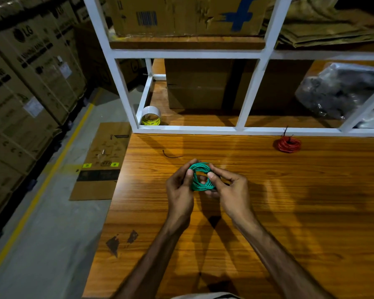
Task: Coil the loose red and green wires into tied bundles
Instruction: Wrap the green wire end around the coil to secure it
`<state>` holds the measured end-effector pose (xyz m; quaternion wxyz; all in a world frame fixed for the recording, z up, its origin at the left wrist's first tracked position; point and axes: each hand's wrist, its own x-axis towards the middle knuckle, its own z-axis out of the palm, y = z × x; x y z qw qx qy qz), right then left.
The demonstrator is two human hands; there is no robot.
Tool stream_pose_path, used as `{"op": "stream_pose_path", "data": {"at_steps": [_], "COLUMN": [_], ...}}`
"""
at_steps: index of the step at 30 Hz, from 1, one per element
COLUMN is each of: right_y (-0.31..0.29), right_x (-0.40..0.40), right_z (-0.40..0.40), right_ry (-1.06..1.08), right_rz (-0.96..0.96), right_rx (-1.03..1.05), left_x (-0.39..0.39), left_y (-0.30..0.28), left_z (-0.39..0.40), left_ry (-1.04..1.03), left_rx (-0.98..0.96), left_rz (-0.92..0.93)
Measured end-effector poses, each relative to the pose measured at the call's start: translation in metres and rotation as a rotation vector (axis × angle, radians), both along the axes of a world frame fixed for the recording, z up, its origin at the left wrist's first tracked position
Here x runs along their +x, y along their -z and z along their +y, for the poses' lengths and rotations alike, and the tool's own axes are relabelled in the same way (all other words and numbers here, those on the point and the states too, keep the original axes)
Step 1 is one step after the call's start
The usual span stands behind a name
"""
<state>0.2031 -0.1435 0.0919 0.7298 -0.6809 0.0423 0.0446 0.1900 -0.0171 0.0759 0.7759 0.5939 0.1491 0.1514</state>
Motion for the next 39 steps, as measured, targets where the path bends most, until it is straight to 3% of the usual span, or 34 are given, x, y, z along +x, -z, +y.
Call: {"op": "stream_pose_path", "data": {"at_steps": [6, 14, 18, 23, 29, 39], "right_y": [-0.004, -0.01, -0.011, -0.012, -0.01, -0.02], "right_x": [0.01, 0.019, 0.016, 0.005, 0.003, 0.003], "right_z": [-0.009, -0.02, -0.017, -0.003, -0.001, -0.004], "right_ry": [-0.078, -0.175, -0.161, -0.042, -0.041, -0.09], "right_rz": [-0.011, -0.118, -0.155, -0.194, -0.181, -0.23], "right_rx": [0.001, -0.152, -0.145, -0.053, -0.017, -0.165], "left_x": [0.004, 0.004, 0.001, -0.003, -0.009, -0.012], "left_y": [-0.004, -0.005, -0.009, -0.003, -0.005, -0.015], "left_z": [0.018, 0.026, 0.024, 0.013, 0.016, 0.031], "left_ry": [0.197, 0.38, 0.324, 0.148, 0.234, 0.389], "left_rx": [-0.036, -0.03, 0.033, -0.164, -0.219, -0.005], "left_rz": [0.055, 0.053, 0.036, -0.013, -0.028, -0.035]}}
